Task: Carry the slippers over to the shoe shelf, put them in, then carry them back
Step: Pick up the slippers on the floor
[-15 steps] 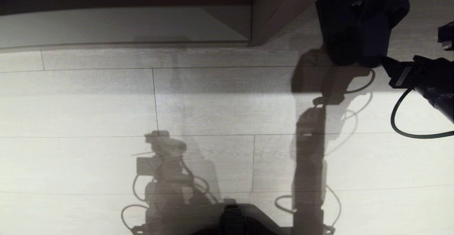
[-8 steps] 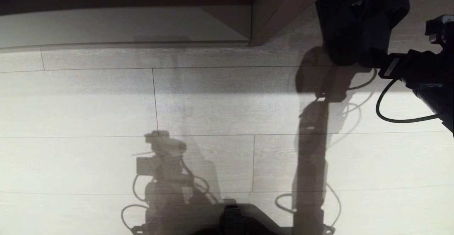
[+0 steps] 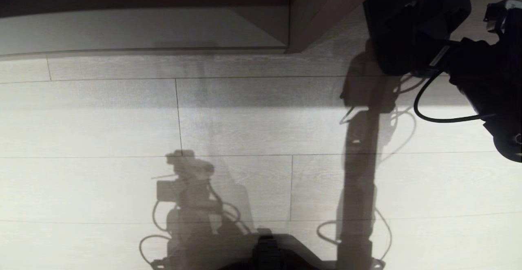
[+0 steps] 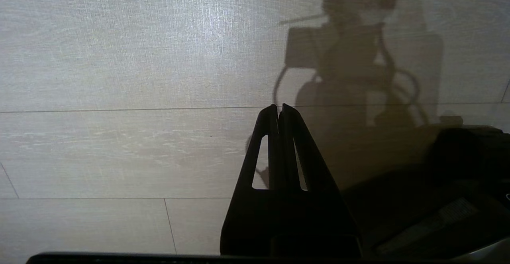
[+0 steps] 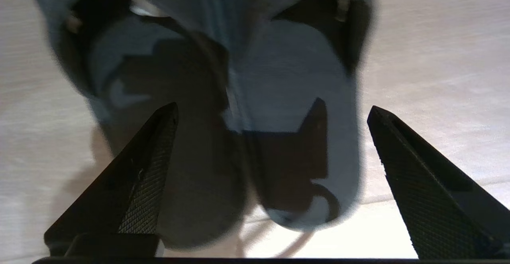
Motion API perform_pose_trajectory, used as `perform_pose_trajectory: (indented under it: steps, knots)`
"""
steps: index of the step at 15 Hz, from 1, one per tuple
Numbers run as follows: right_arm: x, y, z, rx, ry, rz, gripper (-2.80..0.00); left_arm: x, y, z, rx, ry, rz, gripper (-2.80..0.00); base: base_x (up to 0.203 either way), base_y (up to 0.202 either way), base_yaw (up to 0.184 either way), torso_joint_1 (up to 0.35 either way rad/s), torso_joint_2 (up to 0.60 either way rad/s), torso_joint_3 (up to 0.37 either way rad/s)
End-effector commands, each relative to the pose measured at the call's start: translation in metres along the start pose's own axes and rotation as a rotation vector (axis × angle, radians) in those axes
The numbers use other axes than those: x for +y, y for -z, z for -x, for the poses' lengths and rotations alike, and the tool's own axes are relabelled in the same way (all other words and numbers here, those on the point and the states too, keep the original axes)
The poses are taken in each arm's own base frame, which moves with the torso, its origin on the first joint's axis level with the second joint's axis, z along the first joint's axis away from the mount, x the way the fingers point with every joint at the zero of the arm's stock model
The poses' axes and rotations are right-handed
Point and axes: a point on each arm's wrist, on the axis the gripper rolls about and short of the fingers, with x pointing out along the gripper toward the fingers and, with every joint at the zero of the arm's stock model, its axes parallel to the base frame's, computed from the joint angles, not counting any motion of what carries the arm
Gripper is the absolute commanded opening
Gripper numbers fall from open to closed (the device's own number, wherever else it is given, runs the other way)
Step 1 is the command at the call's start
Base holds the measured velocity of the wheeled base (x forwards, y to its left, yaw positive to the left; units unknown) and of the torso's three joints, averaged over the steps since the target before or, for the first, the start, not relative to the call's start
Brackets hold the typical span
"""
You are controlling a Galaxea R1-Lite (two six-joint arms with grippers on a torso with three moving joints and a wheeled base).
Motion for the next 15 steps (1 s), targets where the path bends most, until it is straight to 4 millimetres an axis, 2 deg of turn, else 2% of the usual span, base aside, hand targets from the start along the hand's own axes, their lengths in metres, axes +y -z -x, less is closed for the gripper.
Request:
perform_pose_trajectory:
  steps: [1,4,15]
  knots:
    - [0.006,0.007,-0.006,0.003,-0.014,-0.006,0.00,0.000,0.000,0.000,-0.001,-0.001,0.000,-2.80,0.000,0.000,0.000,0.000,0.00,0.000]
    - [0.011,0.012,-0.013,0.001,-0.023,-0.010,0.00,0.000,0.000,0.000,-0.001,-0.001,0.000,-2.80,0.000,0.000,0.000,0.000,0.00,0.000]
    - [0.017,0.008,-0.038,-0.073,-0.029,-0.024,0.00,0.000,0.000,0.000,-0.001,-0.001,0.000,-2.80,0.000,0.000,0.000,0.000,0.00,0.000]
